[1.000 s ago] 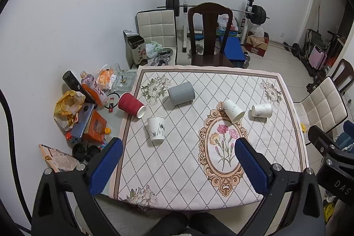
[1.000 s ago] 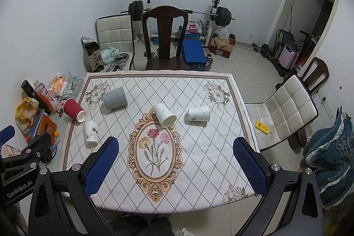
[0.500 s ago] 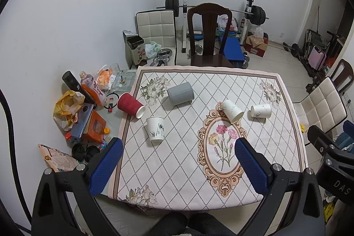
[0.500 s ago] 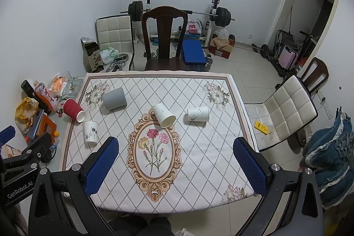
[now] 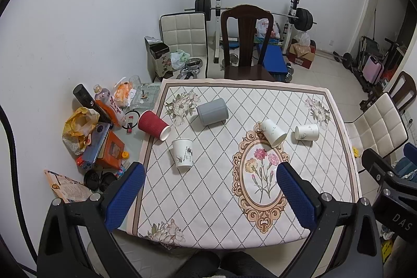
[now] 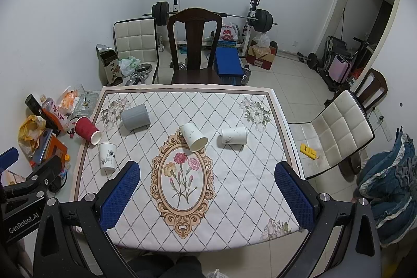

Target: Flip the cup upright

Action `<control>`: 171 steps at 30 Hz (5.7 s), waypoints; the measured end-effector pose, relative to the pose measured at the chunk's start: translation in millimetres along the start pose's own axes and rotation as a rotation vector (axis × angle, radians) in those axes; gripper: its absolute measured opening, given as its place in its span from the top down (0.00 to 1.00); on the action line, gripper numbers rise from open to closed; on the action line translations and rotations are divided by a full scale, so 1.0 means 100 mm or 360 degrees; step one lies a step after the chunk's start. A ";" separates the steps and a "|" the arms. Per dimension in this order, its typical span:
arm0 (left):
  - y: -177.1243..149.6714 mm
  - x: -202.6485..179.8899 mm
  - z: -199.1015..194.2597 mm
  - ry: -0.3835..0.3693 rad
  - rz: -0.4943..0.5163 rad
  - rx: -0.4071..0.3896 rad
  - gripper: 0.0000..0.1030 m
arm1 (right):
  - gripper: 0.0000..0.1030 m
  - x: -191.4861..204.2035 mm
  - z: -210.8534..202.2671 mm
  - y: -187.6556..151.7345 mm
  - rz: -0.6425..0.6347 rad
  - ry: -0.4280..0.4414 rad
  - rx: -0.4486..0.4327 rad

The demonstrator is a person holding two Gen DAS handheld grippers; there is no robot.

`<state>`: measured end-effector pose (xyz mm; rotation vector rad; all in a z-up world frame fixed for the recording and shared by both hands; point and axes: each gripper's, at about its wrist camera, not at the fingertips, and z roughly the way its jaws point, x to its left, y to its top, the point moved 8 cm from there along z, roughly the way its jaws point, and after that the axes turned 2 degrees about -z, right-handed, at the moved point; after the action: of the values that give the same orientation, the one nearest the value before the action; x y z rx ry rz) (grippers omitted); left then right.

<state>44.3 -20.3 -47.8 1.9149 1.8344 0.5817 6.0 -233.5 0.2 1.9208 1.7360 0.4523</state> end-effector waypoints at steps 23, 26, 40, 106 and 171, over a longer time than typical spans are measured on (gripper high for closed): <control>0.03 -0.02 0.00 -0.0005 -0.0001 -0.0002 0.00 | 0.00 -0.02 -0.03 0.02 -0.0001 -0.0002 -0.0001; 0.03 -0.02 0.00 -0.0006 -0.0004 -0.0003 0.00 | 0.00 -0.02 -0.03 0.02 -0.0002 -0.0001 -0.0001; 0.01 0.10 0.38 0.0107 -0.0036 0.0059 0.00 | 0.00 0.00 0.14 -0.08 0.0006 0.0033 0.0090; 0.34 -0.40 4.92 0.0208 0.1748 0.0482 0.19 | 0.00 0.80 4.70 -0.69 0.0081 -0.0091 0.1192; -1.58 -1.16 3.43 -0.0034 -0.0167 0.1171 0.19 | 0.00 -1.18 3.91 -2.05 0.0031 -0.0120 0.1199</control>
<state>105.0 -135.3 -420.4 2.2038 2.3221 -0.1931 41.5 -396.2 -425.7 2.3984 2.0095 -0.3273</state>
